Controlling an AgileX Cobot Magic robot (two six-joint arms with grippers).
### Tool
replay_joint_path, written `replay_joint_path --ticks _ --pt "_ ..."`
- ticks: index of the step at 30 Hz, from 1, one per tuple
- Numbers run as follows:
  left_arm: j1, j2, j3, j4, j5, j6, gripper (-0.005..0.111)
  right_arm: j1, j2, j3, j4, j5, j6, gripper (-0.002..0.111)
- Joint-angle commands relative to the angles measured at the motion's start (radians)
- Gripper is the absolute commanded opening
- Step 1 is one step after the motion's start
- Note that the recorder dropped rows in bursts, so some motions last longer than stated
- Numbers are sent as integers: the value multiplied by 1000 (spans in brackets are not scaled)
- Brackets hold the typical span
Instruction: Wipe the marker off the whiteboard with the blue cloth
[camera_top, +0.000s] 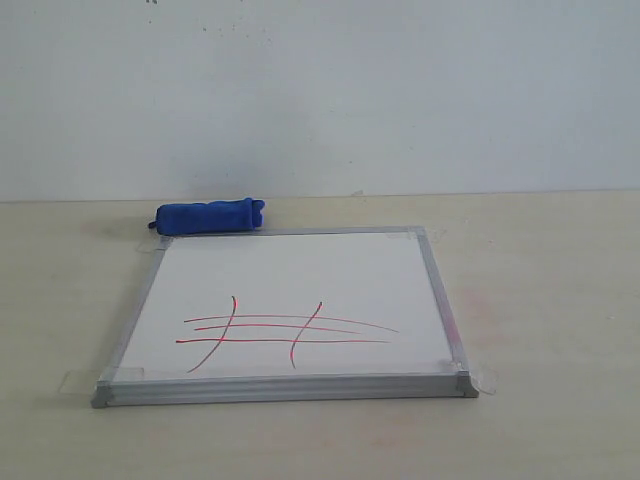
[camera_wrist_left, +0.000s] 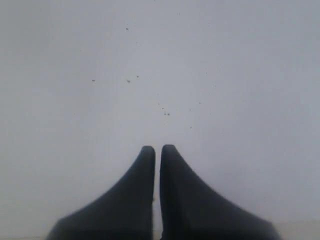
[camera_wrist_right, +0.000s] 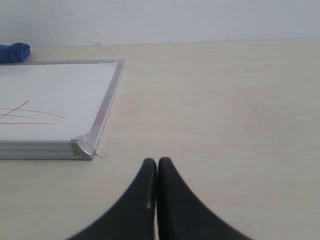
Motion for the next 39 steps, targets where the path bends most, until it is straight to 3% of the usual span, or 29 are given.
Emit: replay_joint_path --ticks 1,5,11,20,39 --pt "3 96 -139 -3 150 -5 4 -3 -4 -1 -2 -6 0 0" --pt "3 231 -252 -3 283 -5 4 -3 -4 -1 -2 -6 0 0" --pt "3 341 -292 -3 199 -5 4 -3 -4 -1 -2 -6 0 0" --pt "3 346 -292 -3 116 -5 4 -3 -4 -1 -2 -6 0 0" --pt "3 384 -292 -3 87 -5 4 -3 -4 -1 -2 -6 0 0"
